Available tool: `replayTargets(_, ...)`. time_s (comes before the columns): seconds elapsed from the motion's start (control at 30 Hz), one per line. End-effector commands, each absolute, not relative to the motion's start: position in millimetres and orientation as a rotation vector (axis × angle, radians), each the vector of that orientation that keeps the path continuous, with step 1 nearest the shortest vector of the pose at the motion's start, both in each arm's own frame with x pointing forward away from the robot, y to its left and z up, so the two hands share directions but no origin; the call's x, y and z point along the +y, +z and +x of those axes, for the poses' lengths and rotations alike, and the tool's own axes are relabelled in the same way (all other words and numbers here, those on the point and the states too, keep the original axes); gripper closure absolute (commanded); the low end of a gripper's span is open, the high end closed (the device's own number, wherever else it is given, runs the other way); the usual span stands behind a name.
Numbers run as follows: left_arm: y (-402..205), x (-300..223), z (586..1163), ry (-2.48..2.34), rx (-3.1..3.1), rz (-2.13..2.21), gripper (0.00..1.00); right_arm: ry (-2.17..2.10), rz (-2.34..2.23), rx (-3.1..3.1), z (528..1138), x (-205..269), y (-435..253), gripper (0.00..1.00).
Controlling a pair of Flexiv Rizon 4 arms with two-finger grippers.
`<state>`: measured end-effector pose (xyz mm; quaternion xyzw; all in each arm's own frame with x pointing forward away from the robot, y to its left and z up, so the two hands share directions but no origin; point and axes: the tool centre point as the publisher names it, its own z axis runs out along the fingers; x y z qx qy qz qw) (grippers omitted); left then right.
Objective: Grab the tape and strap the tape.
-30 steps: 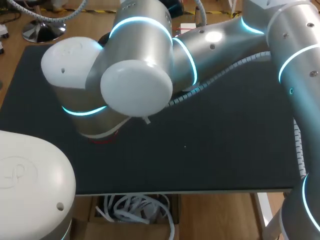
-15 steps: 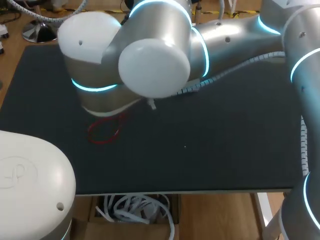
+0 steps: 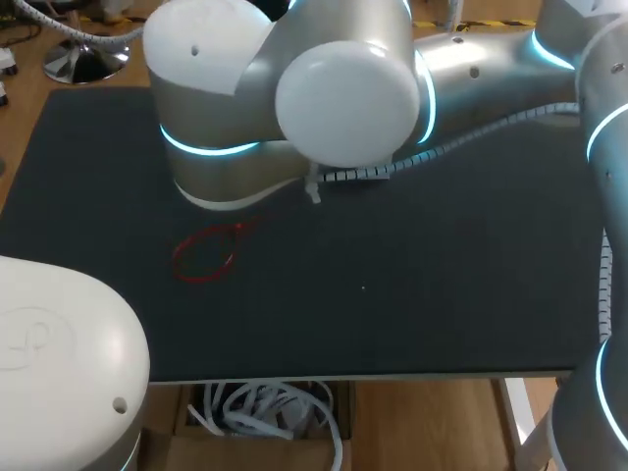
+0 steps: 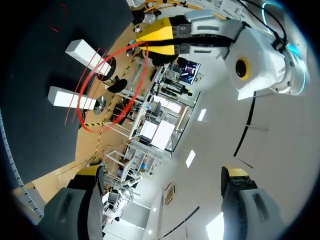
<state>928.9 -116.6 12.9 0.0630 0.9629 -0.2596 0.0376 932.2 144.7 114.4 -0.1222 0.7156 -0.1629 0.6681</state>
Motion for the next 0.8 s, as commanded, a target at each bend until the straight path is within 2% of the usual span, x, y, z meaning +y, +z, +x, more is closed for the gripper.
replayTargets(0.03, -4.2, -99.4, 935.9, -0.777, 2.986, 0.197, 1.00, -0.368, -0.281, 1.618, 931.9, 143.2, 116.4, 0.00)
replayTargets(0.8, -163.7, 45.0, 905.4, -0.675, 3.179, -0.122, 1.00, -0.368, -0.281, 1.618, 931.9, 143.2, 116.4, 0.00)
